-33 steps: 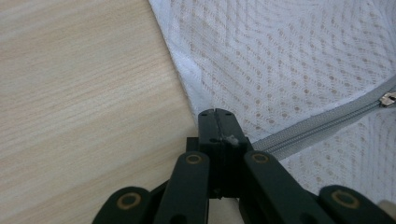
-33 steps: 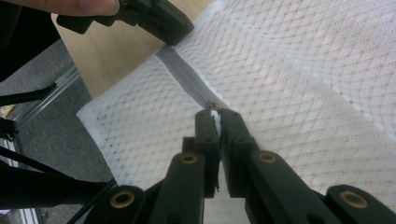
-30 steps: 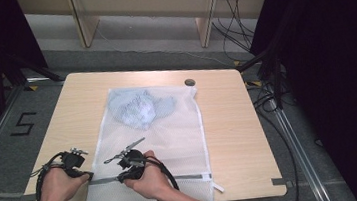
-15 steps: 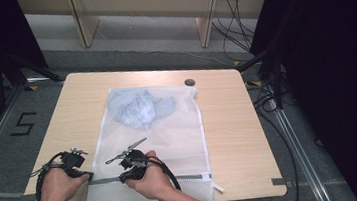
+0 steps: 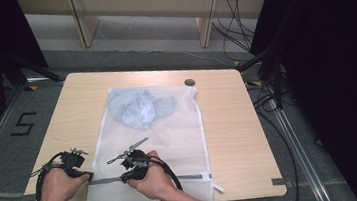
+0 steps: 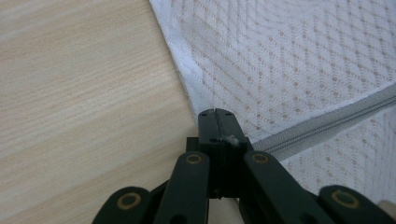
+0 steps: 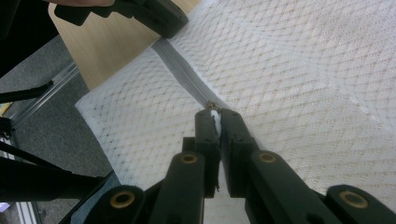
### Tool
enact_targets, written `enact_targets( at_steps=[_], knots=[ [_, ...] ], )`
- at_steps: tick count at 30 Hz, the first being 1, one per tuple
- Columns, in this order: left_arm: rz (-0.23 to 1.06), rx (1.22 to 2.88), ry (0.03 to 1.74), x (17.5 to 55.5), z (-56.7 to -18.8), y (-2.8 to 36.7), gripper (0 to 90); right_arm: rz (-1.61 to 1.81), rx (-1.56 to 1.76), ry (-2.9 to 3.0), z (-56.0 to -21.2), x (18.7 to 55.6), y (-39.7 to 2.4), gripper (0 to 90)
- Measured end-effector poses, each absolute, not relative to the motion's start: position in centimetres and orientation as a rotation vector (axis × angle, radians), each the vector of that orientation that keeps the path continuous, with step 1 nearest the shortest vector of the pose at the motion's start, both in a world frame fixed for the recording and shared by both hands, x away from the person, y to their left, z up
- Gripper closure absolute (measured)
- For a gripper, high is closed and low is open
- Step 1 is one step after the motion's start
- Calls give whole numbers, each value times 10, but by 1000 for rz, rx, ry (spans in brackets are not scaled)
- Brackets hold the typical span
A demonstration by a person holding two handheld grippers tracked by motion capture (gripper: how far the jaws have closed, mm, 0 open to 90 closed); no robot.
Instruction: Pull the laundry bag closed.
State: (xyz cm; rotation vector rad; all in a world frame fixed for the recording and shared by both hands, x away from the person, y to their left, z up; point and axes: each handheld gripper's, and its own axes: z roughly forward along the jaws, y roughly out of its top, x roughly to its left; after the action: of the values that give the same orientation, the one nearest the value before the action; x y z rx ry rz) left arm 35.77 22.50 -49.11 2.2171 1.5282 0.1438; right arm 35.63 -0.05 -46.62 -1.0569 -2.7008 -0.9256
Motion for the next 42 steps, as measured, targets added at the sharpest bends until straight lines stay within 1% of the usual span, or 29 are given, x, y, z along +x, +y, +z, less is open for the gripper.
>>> enact_targets(
  at_steps=[42],
  knots=[
    [145,2219,1527,358,-491,225,899,-914,-1065,-2709,-462,356,-14,871]
  ],
)
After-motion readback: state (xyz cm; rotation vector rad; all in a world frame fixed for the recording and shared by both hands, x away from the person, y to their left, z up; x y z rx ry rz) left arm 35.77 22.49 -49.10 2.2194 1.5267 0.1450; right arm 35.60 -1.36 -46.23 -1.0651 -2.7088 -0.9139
